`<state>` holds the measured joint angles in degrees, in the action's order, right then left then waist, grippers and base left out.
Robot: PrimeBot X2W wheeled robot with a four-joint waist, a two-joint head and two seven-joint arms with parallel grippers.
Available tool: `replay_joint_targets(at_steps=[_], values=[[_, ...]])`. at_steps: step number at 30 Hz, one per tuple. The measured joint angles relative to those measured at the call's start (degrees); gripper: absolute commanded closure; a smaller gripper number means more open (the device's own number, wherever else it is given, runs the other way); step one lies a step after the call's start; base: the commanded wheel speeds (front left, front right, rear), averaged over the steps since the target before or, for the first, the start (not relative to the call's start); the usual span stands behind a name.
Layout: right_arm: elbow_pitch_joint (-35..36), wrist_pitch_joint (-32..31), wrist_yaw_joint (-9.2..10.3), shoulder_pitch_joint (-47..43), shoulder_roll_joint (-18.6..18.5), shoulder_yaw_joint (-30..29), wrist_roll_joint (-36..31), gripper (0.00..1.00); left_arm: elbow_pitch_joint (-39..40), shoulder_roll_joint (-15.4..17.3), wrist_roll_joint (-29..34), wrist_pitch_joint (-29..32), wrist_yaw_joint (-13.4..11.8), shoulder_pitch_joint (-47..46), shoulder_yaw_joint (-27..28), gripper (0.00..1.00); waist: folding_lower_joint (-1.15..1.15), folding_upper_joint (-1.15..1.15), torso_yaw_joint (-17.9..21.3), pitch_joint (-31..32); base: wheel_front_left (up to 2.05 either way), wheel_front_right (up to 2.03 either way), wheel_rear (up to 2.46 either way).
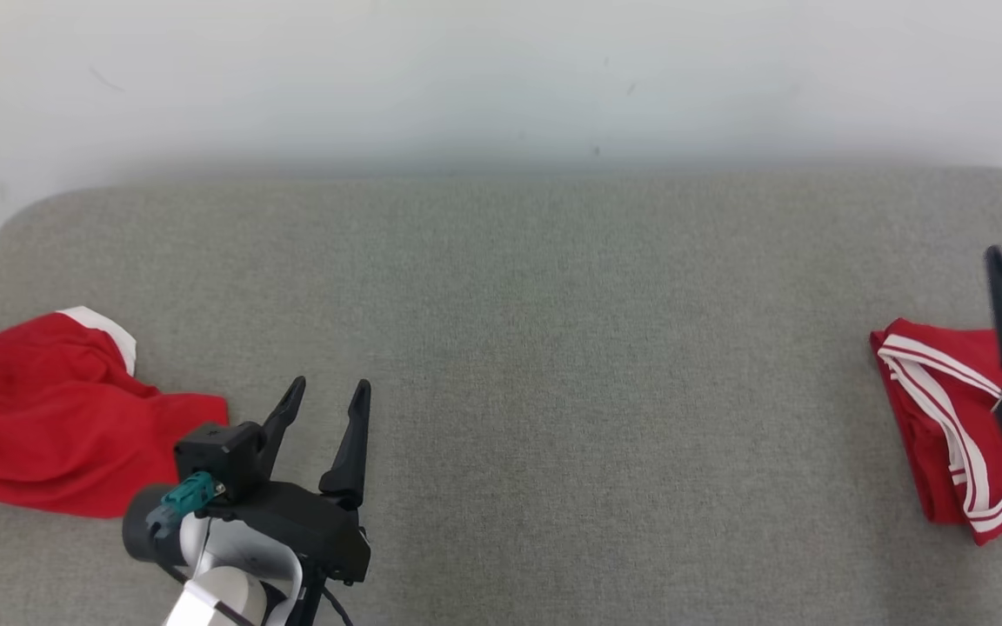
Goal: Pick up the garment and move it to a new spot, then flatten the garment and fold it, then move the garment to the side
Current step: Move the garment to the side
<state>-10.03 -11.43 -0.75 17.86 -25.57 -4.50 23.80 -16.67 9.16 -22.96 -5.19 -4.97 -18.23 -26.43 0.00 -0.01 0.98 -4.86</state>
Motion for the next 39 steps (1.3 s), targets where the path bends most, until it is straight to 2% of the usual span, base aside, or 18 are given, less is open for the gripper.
replay_joint_targets(at_steps=[7,13,20,39], values=[[5.0,5.5,-0.08,-8.1,5.9,0.3,1.3,0.0,-1.1,0.3,-0.3,-1.0,-0.1,0.5,1.6,0.0,0.0,0.0,-0.9,3.9,0.0,0.0,0.0],[9.3,9.3,2.31,-13.6,10.9,0.2,2.1,0.0,-0.6,1.0,-0.7,-1.5,-0.6,3.7,2.6,0.0,-0.01,0.0,-1.7,6.8,0.0,0.0,0.0],[10.3,12.5,3.78,-18.3,14.5,0.3,2.9,0.0,-0.5,1.8,-0.7,-1.9,-1.0,5.6,3.4,0.0,-0.01,0.0,-1.7,8.8,0.0,0.0,0.0],[8.5,15.4,4.85,-22.3,15.5,-1.0,2.8,0.0,1.3,2.2,-0.8,-1.3,-1.1,8.5,3.5,0.0,0.0,0.01,-0.1,9.3,0.0,0.0,0.0]])
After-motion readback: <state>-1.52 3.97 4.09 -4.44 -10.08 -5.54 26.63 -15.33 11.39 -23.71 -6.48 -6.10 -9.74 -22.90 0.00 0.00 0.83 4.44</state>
